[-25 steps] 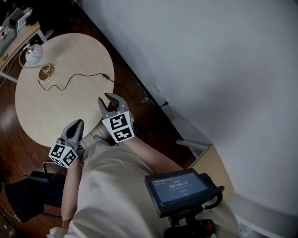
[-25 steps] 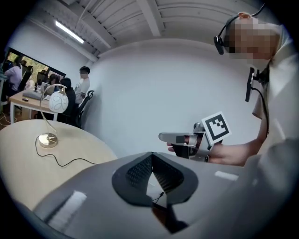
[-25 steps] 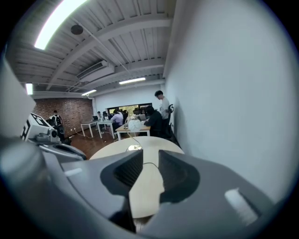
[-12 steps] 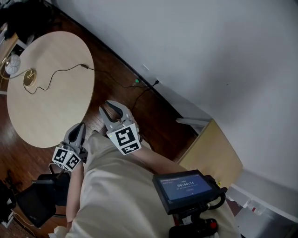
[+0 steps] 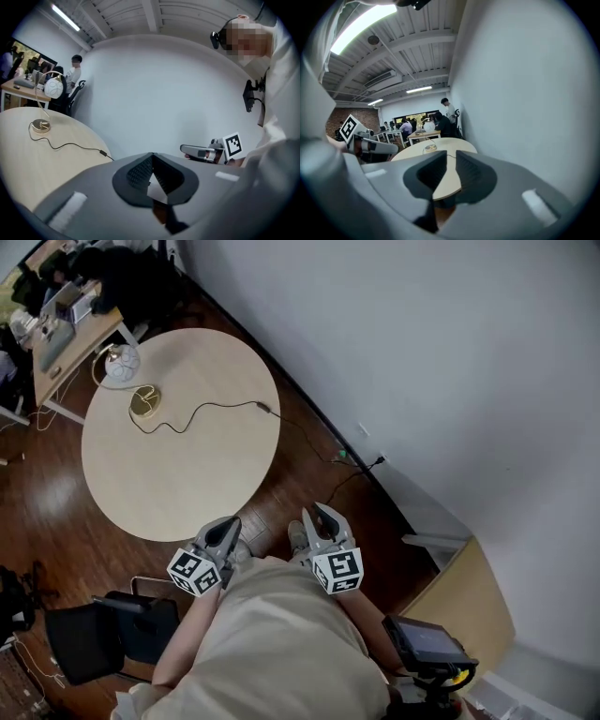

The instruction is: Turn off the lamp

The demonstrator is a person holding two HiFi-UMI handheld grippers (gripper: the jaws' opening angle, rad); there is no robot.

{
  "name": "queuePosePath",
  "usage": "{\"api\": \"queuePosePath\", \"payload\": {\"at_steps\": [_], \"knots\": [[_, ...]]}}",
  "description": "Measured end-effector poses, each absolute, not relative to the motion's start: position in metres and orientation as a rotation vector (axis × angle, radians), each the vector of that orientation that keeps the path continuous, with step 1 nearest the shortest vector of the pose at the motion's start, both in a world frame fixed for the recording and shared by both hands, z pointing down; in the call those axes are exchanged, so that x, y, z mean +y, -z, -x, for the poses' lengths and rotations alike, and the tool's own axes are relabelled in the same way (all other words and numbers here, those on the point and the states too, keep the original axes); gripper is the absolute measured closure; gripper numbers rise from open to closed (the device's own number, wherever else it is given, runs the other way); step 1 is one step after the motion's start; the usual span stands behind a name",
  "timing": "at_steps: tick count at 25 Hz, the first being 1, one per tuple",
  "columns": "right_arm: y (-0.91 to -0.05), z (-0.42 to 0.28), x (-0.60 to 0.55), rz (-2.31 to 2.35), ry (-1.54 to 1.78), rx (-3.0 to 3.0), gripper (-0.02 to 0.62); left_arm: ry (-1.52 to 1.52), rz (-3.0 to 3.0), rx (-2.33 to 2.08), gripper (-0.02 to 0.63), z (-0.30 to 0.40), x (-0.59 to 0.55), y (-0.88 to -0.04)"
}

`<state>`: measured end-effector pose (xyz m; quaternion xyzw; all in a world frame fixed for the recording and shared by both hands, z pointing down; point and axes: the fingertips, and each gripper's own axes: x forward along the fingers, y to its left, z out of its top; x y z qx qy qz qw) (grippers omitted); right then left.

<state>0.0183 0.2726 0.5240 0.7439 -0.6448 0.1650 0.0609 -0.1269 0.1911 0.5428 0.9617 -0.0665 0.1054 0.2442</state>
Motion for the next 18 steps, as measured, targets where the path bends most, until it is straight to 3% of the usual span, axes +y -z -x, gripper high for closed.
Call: {"api": "queuePosePath", "payload": {"at_steps": [2, 18], "knots": [[-0.526, -0.002, 0.264, -2.223, -0.485, -1.935, 0.598, -0.276, -2.603, -0.22, 0.618, 0.15, 0.178, -0.544], [-0.54, 0.129, 0.193, -2.171, -0.463, -1.987, 0.6, -0.355, -2.611, -0.251, 0.618, 0.271, 0.12, -0.565]]}}
